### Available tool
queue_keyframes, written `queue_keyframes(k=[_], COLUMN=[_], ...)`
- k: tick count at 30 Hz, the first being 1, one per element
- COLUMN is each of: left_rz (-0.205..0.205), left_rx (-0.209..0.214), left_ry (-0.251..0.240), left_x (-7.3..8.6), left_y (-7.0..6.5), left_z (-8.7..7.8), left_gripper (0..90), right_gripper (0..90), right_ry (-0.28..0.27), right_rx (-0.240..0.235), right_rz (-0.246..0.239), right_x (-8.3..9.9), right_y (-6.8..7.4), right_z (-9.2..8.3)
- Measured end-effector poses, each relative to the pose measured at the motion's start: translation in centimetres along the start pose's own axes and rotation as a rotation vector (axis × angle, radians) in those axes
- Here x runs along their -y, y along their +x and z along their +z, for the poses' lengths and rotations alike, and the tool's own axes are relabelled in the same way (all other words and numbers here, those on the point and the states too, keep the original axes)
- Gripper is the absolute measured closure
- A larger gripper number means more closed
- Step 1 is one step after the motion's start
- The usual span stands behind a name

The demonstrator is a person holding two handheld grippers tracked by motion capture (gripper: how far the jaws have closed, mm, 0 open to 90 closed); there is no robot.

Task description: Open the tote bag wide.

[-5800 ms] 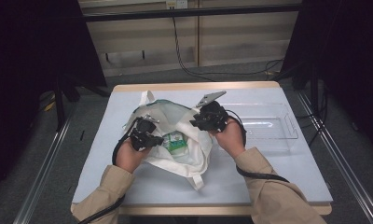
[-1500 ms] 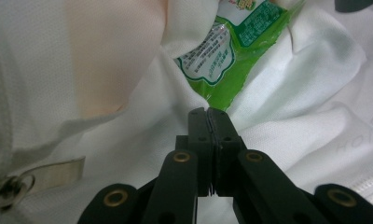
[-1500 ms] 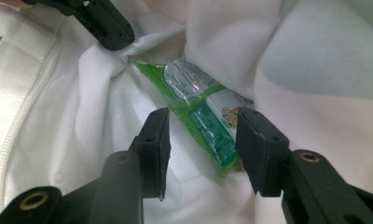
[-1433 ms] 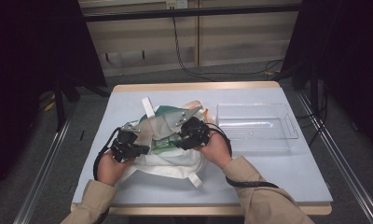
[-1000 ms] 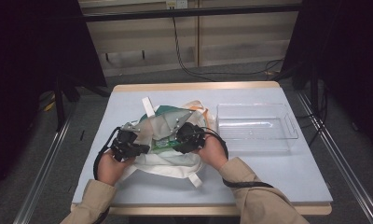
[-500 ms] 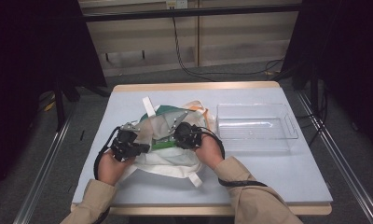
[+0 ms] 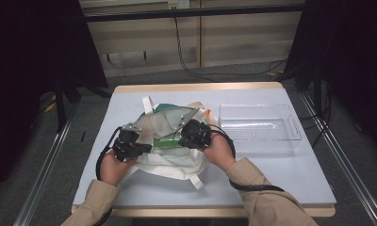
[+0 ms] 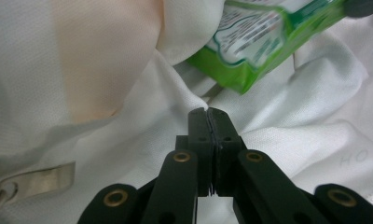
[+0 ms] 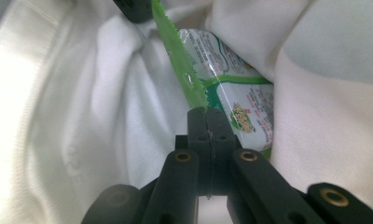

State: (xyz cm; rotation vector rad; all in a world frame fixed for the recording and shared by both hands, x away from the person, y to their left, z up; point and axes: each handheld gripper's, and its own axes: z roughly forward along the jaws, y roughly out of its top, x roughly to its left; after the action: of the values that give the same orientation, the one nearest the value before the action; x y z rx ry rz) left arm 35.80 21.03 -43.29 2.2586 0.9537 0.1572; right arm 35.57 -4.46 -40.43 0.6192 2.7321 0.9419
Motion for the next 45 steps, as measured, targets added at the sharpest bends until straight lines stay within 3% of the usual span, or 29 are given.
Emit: queue_keyframes(k=[18, 24, 31, 38, 45], left_rz=[-0.004, -0.009, -0.02, -0.027, -0.013], left_rx=[-0.003, -0.004, 0.011, 0.013, 0.004], left_ry=[-0.001, -0.003, -0.014, -0.019, -0.027], left_x=[0.0, 0.1, 0.2, 0.2, 0.1], left_y=[0.1, 0.1, 0.2, 0.2, 0.2], left_z=[0.2, 0.2, 0.3, 0.4, 0.3], left_gripper=[88.5, 88.2, 88.2, 87.9, 80.3], right_gripper=[90.0, 90.0, 90.0, 90.0, 90.0], right_ry=[-0.073, -0.089, -0.127, -0.121, -0.108], right_rx=[-0.007, -0.003, -0.014, 0.013, 0.036], right_rz=[-0.004, 0.018, 0.055, 0.081, 0.094], right_x=[-1.6, -2.1, -2.7, -3.2, -3.2], right_y=[-0.3, -0.8, -1.3, -2.0, -2.7], right_z=[-3.8, -4.6, -5.2, -4.9, -4.3])
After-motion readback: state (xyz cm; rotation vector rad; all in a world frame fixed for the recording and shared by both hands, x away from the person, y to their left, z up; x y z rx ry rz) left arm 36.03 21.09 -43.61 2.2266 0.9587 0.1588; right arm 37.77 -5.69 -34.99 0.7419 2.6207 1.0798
